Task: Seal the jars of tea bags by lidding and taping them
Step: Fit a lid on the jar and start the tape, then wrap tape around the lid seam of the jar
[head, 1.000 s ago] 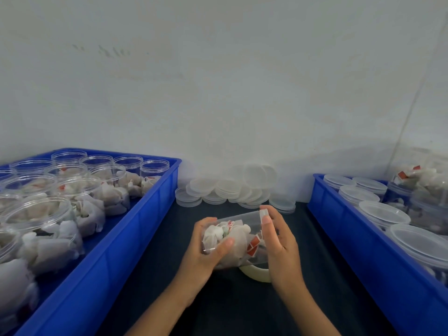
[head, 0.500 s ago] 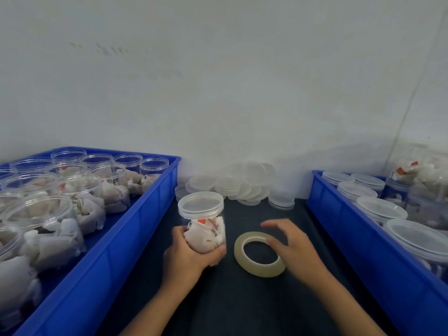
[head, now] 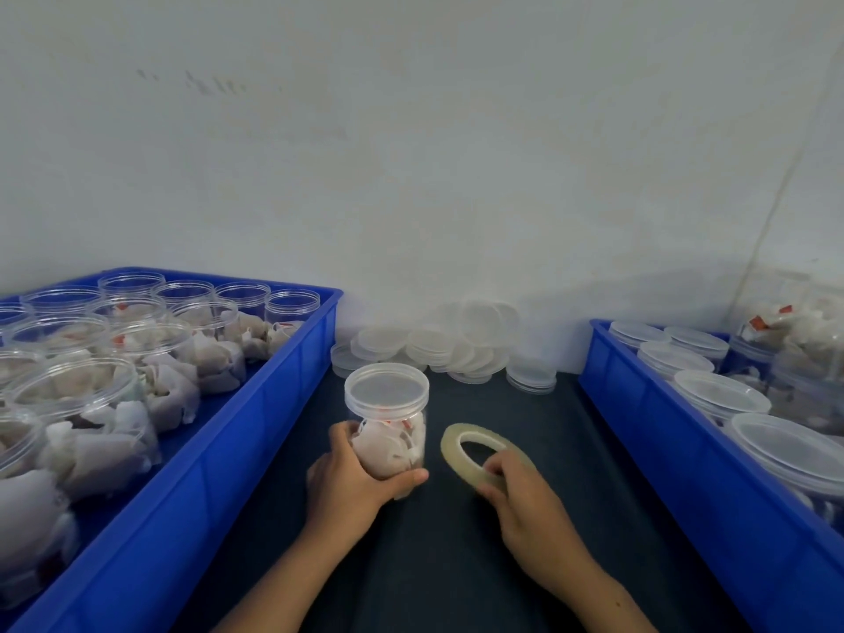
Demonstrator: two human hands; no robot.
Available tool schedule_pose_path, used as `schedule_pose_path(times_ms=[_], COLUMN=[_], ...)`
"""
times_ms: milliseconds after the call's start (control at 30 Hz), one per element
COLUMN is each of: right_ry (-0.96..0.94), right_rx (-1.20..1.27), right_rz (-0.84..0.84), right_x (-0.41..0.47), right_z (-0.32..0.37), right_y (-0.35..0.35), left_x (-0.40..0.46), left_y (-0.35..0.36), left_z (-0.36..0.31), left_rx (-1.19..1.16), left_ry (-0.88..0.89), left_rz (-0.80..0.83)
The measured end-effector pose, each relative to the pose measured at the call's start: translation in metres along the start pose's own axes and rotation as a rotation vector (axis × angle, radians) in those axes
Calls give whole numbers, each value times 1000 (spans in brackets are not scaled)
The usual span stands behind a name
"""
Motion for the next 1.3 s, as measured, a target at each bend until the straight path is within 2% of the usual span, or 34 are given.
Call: schedule_pose_path(times_ms=[133,233,400,567,600,667,733,767,833,900,967,1033,1300], right_ry=[55,28,49,-21,-31,-49,-68,-78,-105,-135,-167,-192,-171], right_rx=[399,554,503,329,323,326,328,333,342,358,372,390,496], right_rz=[-13,-96,-180,-98,-92,-98,-108,-111,-108,-86,-62,-59,-117], right_x=[-8,-10,-13,-14,-14,-15,-15,-16,-15,-16,-17,-17,-16], right_z=[-6,-2,-3,7,8,11,15,17,22,26,29,33,35], right_y=[-3,-11,-13,-4,-3,-1,0,1,3,7,12,14,13], left_x=[-1,-6,-4,-8,-12,-25,-52,-65,-85,-89,-85,-80,-73], left_y=[5,6,-5,-2,-7,-32,-53,-53,-38,-16,-1,6,10], left_z=[-1,-5,-6,-7,-12,-32,-61,-74,-92,-97,-94,-87,-80], left_rx=[-56,-103,-47,-64,-88,-114,-97,-70,20,72,71,62,-131], left_ry=[6,0,-47,-51,-12,167,470,614,829,895,843,785,666], left_rz=[62,102,54,96,32,-263,-541,-583,-529,-350,-178,-101,18])
Point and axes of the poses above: each hand's wrist, its own x-axis towards the middle knuckle, its own y-axis out of the palm, z = x × y, the point moved 9 cm from there along x, towards the middle knuckle, and after that the axes turned 9 degrees about -y, right-handed, at the moved point
